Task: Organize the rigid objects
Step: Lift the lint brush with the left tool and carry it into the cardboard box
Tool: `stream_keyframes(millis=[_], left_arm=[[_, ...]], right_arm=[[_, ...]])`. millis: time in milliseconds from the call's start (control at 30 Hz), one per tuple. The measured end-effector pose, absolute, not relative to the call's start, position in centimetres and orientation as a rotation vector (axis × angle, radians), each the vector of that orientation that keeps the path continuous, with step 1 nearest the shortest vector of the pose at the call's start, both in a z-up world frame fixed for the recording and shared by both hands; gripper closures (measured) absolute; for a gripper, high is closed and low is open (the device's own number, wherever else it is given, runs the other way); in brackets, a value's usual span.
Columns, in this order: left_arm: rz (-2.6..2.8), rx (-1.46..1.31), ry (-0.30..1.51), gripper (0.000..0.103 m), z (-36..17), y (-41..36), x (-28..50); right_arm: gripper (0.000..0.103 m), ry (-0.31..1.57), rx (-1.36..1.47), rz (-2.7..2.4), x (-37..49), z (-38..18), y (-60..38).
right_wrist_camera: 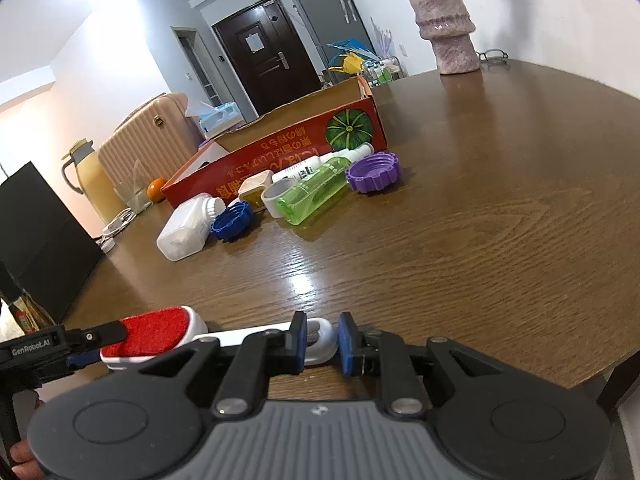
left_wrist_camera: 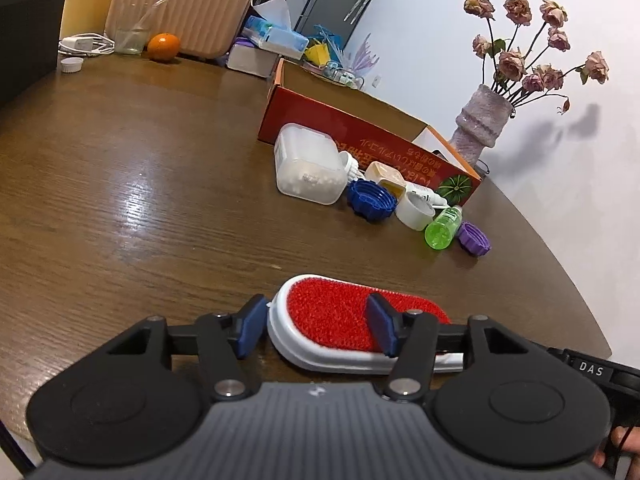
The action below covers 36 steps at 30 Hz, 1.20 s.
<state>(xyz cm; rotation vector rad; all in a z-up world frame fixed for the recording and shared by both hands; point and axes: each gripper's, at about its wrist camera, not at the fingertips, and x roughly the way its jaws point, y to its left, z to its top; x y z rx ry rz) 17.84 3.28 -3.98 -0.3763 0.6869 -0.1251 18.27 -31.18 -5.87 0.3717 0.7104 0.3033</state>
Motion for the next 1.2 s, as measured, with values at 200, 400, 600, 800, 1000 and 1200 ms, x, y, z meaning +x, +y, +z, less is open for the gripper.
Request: stream_keyframes(millis=[200, 400, 600, 800, 1000, 1200], left_arm=[[-0.124, -0.330, 0.631, 0.049, -2.7, 2.6, 17.8], [-0.169, -0.278, 0.505, 0.049, 2.6, 2.4, 24.0], [-0.186, -0.300, 0.474, 0.049, 5.3, 2.7, 36.2], [-0.145, -0.310, 0.590, 0.049, 4.5, 3.9, 49.7], [-0.113, -0.217, 0.714, 0.043, 1.8, 3.7, 58.3], [-0.077, -0.078, 0.795, 0.033, -0.9, 2.6, 60.6]], right_arm=[[0.086, 0.708, 0.388, 0.312, 18.6, -5.7, -31.5], [0.086, 0.613, 0.356, 0.333, 22.7, -1.2, -31.5], [0.086, 0.555, 0.323, 0.343, 34.0, 3.8, -31.3], [0.086, 0.682, 0.406, 0.354, 49.0, 3.6, -31.2], [0.087, 0.806, 0.324, 0.299, 59.6, 0.8, -28.9], [0.086, 0.885, 0.360, 0.376, 63.9, -1.2, -27.1]])
